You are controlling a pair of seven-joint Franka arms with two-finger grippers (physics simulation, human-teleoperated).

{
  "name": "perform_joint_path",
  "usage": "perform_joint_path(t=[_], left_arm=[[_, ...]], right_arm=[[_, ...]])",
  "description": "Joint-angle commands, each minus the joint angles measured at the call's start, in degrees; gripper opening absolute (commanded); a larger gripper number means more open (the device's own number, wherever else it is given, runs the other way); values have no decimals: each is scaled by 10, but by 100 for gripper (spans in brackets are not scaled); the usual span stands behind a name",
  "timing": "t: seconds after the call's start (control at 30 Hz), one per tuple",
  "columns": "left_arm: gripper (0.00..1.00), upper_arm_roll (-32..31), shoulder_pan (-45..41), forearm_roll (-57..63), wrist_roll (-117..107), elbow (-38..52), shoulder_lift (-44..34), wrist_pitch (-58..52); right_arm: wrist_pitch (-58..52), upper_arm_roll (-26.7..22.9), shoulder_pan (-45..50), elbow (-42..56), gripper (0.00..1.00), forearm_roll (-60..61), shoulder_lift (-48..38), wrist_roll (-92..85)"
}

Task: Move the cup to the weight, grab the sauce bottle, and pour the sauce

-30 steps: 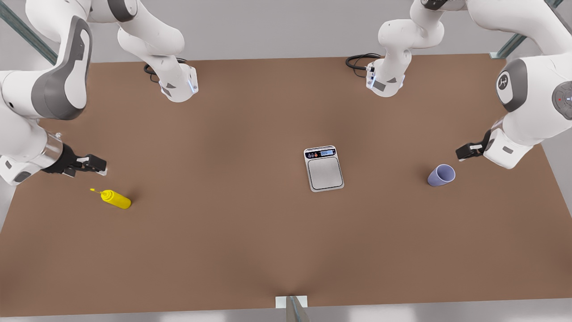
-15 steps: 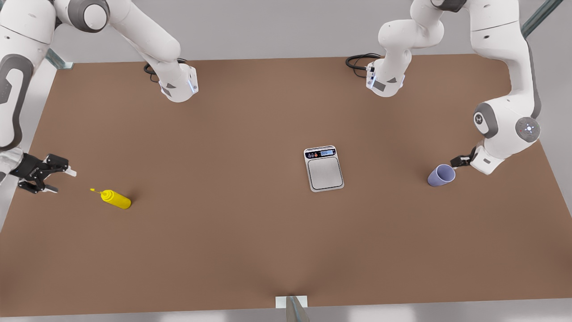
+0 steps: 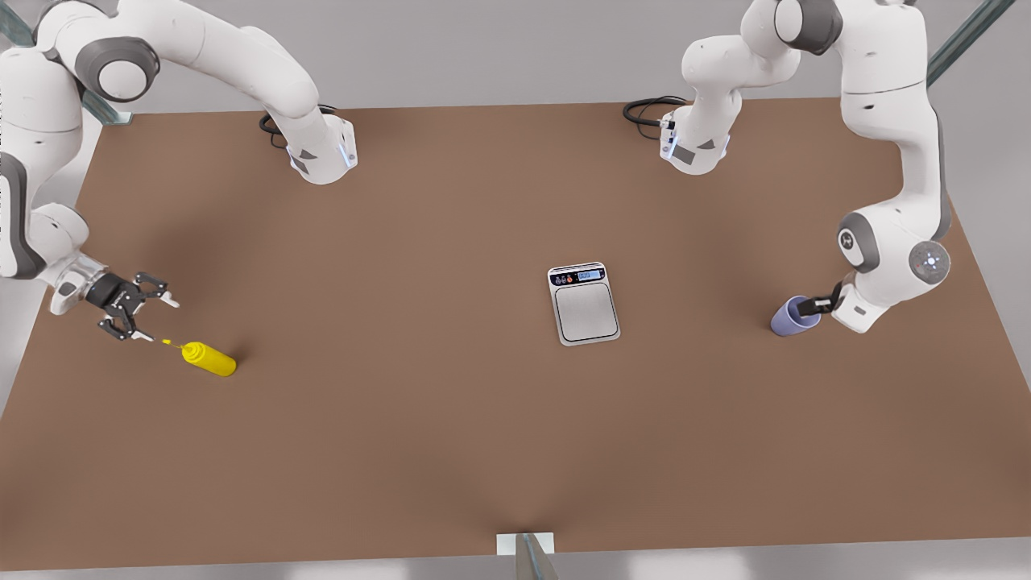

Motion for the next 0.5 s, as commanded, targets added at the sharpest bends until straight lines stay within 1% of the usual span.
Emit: perform_joint_path(t=[0.0, 0.17, 0.3, 0.33, 0.37, 0.4, 0.43, 0.47], left_arm=[[100, 0, 0, -3, 0, 0, 1, 0], [100, 0, 1, -3, -1, 6, 37, 0], [100, 0, 1, -3, -1, 16, 59, 0], [94, 0, 1, -3, -1, 16, 59, 0], [74, 0, 1, -3, -1, 17, 59, -1], [53, 0, 2, -2, -1, 18, 63, -1], [40, 0, 2, -2, -2, 19, 64, -1], [31, 0, 1, -2, -2, 21, 66, -4]], right_arm=[[0, 0, 0, 3, 100, 3, 3, 0], [5, 4, 7, 51, 100, 25, 65, -7], [6, 6, 32, 69, 100, 29, 82, -17], [6, 7, 41, 76, 100, 30, 86, -17], [6, 7, 44, 81, 100, 30, 89, -17], [6, 7, 49, 81, 100, 29, 91, -18], [6, 7, 51, 81, 100, 27, 92, -21], [6, 7, 52, 81, 100, 24, 93, -37]])
